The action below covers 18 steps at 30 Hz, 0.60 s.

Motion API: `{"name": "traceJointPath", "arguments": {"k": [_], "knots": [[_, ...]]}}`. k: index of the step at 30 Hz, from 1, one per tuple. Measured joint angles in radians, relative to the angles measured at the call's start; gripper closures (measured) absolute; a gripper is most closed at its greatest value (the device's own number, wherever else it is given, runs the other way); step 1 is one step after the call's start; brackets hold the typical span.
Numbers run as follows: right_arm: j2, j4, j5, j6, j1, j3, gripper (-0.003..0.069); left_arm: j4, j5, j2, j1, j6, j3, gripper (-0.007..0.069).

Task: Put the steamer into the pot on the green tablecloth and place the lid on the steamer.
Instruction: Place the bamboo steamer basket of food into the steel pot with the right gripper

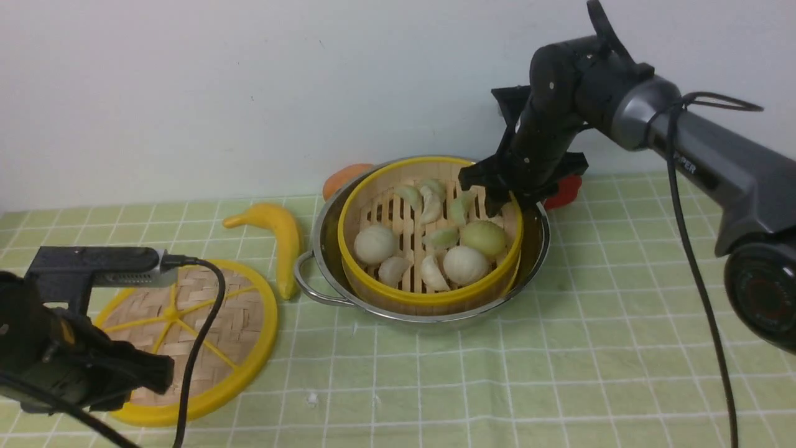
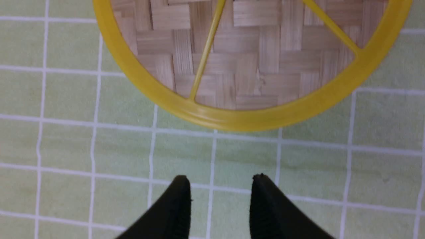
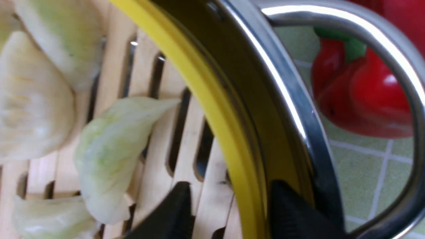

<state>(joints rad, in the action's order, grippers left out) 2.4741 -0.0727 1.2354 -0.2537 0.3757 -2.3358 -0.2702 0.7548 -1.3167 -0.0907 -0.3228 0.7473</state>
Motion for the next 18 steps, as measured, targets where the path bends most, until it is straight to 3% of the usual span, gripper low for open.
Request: {"name": "traceJointPath", "arguments": {"k": [6,12,18], "knots": [[-0.060,0.020,-0.001,0.001,0.000,0.000,0.0141,-0.020,0.007,-0.080,0.000,-0.002,0.206,0.0382],[-0.192,0.113,-0.001,0.001,-0.001,0.000,0.0117,-0.075,0.123,-0.206,0.000,0.008,0.429,0.0382],[-0.391,0.079,-0.007,0.011,-0.001,0.076,0.0114,-0.093,0.223,-0.348,0.000,0.010,0.583,0.0382]]}}
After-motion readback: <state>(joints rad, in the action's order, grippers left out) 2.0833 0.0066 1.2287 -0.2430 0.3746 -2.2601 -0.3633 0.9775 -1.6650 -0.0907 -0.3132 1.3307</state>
